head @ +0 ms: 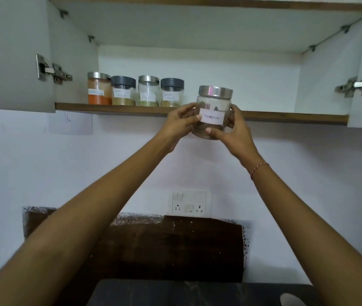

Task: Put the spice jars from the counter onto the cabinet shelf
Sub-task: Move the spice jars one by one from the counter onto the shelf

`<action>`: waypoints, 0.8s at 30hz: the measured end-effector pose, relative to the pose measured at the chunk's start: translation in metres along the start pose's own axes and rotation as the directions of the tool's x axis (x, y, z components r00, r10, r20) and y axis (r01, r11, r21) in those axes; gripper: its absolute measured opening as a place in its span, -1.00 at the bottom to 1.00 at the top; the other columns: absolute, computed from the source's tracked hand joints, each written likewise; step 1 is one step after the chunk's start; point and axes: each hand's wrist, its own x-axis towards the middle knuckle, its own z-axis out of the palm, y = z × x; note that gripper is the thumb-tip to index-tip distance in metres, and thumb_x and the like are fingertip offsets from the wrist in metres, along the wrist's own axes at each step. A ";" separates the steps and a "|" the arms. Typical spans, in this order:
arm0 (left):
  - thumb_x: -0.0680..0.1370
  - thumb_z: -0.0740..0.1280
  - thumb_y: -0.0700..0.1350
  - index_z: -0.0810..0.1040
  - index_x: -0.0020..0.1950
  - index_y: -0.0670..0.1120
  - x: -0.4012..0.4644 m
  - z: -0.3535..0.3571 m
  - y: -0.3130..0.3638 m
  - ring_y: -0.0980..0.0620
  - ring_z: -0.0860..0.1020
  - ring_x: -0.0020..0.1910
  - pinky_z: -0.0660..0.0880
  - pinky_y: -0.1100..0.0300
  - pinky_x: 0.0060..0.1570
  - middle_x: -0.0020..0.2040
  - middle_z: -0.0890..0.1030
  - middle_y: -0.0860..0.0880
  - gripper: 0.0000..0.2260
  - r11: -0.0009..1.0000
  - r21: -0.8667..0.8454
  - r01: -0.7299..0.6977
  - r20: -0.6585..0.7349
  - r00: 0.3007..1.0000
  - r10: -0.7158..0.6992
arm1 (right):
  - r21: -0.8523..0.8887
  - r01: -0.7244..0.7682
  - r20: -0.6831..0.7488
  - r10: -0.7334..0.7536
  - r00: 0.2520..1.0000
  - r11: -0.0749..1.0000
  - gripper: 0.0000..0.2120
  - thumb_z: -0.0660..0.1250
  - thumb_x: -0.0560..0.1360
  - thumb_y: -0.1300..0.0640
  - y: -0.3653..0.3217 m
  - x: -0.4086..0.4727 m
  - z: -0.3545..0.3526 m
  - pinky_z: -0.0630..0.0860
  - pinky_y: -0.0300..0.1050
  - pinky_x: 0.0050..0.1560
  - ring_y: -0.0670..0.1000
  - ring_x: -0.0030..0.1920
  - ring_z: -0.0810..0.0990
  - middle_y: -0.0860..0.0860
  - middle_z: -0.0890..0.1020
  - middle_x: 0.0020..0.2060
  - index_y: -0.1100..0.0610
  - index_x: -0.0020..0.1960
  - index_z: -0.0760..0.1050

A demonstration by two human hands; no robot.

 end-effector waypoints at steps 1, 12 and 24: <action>0.52 0.30 -0.27 0.39 0.36 -0.13 0.011 0.000 0.008 0.06 0.57 0.01 0.54 0.29 -0.07 0.10 0.57 -0.04 -0.60 1.000 0.016 -0.018 0.001 1.000 0.018 | 0.006 0.006 0.004 -0.006 1.000 1.000 -0.27 0.49 0.35 0.18 -0.004 0.012 -0.003 0.47 -0.44 -0.08 -0.09 0.11 0.48 -0.02 0.50 0.15 0.09 0.42 0.21; 0.53 0.29 -0.25 0.41 0.35 -0.13 0.123 0.004 0.031 -0.03 0.47 0.19 0.43 0.08 0.16 0.22 0.53 -0.12 -0.61 0.980 0.195 -0.030 -0.173 0.983 0.064 | -0.064 -0.012 0.125 0.020 0.992 0.998 -0.35 0.45 0.39 0.19 -0.001 0.137 -0.004 0.46 -0.14 0.05 0.04 0.17 0.47 0.09 0.49 0.22 0.12 0.39 0.23; 0.38 0.11 -0.45 0.44 -0.22 -0.17 0.183 -0.003 -0.009 0.02 0.52 -0.04 0.50 0.19 -0.15 -0.09 0.55 -0.04 -0.78 0.958 0.088 0.272 -0.127 0.957 -0.260 | -0.318 -0.107 0.264 0.196 0.944 0.942 -0.44 0.45 0.35 0.31 0.052 0.212 0.014 0.46 0.12 0.24 0.21 0.22 0.48 0.20 0.52 0.20 0.21 0.30 0.36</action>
